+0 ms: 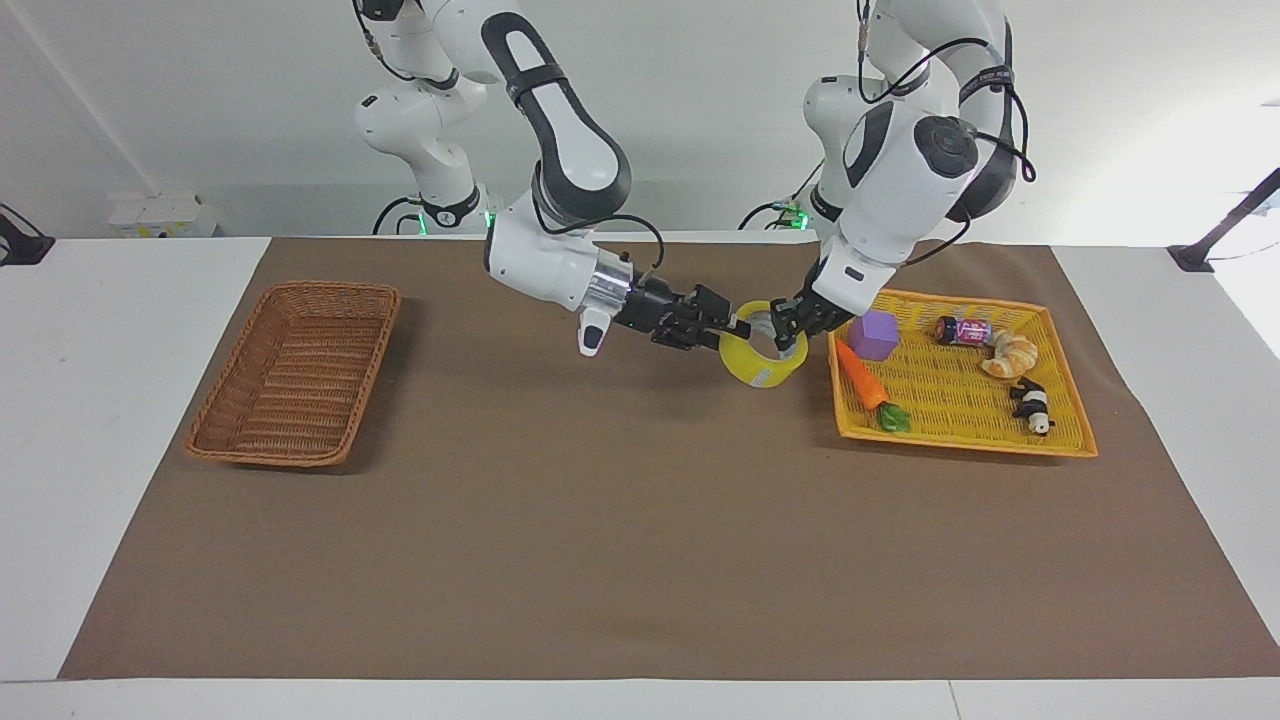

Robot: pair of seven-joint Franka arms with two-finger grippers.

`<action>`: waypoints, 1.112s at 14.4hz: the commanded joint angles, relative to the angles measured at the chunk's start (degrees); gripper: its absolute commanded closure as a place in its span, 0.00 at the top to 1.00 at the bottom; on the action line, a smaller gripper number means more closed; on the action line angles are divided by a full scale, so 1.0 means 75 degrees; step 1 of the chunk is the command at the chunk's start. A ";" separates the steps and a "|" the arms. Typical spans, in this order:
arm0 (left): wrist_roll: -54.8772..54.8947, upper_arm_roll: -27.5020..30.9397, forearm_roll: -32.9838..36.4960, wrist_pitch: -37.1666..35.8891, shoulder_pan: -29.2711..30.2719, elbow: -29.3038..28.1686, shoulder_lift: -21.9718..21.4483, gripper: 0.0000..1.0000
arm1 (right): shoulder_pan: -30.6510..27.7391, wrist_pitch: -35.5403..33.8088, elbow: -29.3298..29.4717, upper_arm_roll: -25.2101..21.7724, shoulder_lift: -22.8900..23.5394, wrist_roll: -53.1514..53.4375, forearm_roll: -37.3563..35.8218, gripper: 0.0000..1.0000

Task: Move tape to another basket
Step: 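Carry the tape with the right gripper while the left gripper withdraws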

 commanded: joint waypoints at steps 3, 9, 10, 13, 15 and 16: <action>0.0082 0.0030 0.0022 -0.1840 0.0988 0.1584 -0.0082 0.99 | -0.0158 -0.0202 -0.0061 -0.0017 -0.0072 -0.0181 -0.0605 0.00; 0.3065 0.0030 0.1193 -0.2907 0.2734 0.1410 -0.0316 0.99 | -0.2626 -0.2752 -0.0366 -0.0040 -0.0797 -0.0216 -0.3671 0.00; 0.3500 0.0030 0.1241 -0.2944 0.3003 0.1410 -0.0328 0.99 | -0.3259 -0.3419 -0.0342 -0.0040 -0.0880 -0.0262 -0.4176 0.00; 0.3540 0.0019 0.1242 -0.2803 0.3251 0.1351 -0.0328 1.00 | -0.5262 -0.5119 -0.0249 -0.0075 -0.0998 -0.1044 -0.5058 0.00; 0.3516 0.0019 0.1242 -0.2803 0.3194 0.1374 -0.0328 1.00 | -0.6610 -0.6023 -0.0097 -0.0087 -0.0998 -0.1561 -0.5655 0.00; 0.3516 0.0007 0.1242 -0.2838 0.3194 0.1340 -0.0340 1.00 | -0.7324 -0.6433 -0.0096 -0.0087 -0.0998 -0.1888 -0.5890 0.00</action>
